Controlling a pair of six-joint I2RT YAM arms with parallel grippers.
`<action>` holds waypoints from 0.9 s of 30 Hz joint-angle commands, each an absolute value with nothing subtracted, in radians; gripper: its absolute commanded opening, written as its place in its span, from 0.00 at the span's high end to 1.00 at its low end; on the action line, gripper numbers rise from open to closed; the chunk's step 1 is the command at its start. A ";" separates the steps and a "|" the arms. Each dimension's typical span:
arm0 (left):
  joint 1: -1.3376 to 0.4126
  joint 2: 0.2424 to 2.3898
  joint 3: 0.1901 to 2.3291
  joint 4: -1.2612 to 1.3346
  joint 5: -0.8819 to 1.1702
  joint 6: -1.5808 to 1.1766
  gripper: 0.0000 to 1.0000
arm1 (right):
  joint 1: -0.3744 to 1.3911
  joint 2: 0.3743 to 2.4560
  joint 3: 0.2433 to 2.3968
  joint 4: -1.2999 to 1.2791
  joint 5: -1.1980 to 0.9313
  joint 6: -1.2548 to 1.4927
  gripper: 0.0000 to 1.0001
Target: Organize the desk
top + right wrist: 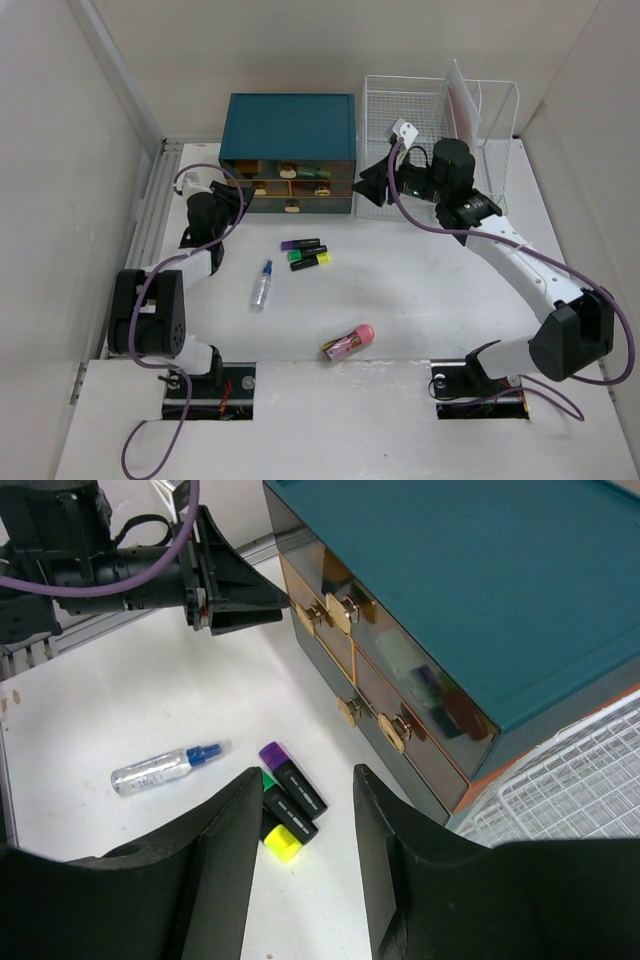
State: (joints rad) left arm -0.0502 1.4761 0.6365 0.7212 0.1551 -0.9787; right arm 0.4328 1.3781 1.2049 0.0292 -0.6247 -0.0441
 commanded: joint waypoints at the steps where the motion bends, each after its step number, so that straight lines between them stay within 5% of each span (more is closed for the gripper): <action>1: -0.044 1.489 0.670 0.793 0.161 -0.977 0.64 | 0.430 1.347 1.216 0.063 -0.647 -0.031 0.53; 27: -0.074 1.582 0.667 0.916 0.130 -1.051 0.55 | 0.420 1.356 1.216 0.063 -0.666 -0.031 0.53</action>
State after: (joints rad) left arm -0.0654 1.5818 0.6384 0.8494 0.1379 -1.0382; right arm 0.4263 1.3781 1.2049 0.0292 -0.6407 -0.0441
